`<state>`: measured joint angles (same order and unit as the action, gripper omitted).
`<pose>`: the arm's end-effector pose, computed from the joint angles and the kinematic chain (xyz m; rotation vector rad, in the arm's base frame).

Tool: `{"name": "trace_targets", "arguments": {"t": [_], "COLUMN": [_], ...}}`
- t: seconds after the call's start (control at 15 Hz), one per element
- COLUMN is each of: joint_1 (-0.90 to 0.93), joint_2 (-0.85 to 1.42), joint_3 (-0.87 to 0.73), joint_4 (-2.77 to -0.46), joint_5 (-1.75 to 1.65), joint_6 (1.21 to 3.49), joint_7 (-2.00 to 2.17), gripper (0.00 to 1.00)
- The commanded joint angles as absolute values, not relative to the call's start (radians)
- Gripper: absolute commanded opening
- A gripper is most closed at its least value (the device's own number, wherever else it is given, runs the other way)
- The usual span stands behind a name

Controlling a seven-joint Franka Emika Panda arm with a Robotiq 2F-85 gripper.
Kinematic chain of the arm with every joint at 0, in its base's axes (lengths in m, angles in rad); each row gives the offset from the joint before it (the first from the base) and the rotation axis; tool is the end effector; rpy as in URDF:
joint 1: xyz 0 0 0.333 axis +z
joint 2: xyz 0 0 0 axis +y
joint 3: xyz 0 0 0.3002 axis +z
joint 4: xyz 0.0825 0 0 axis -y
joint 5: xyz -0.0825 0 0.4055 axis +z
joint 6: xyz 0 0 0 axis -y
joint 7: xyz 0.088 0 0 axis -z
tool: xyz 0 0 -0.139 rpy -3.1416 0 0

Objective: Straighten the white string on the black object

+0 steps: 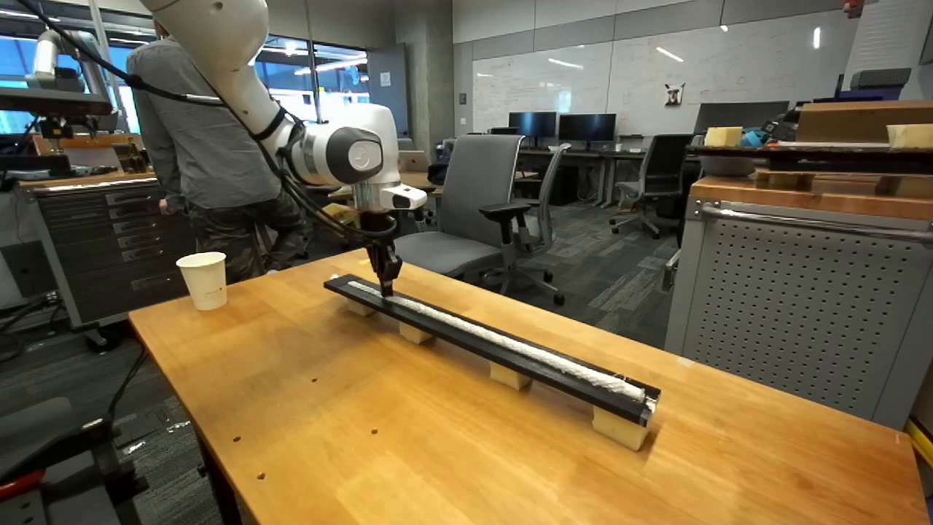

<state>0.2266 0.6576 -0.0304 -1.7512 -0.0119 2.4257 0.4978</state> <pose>0.6588 0.1313 0.1366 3.0904 -0.4453 0.0392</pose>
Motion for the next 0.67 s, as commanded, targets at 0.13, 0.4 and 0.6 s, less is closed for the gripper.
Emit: {"name": "trace_targets", "arguments": {"t": [0.13, 0.4, 0.6], "joint_1": [0.192, 0.174, 0.174], "joint_2": [0.659, 0.652, 0.637], "joint_3": [-0.04, -0.048, -0.052], "joint_4": [-1.759, -1.773, -1.785], "joint_5": [0.01, 0.009, 0.005], "joint_6": [2.468, 2.481, 2.485], "joint_7": [0.479, 0.478, 0.485], "gripper": [0.0, 0.0, 0.0]}}
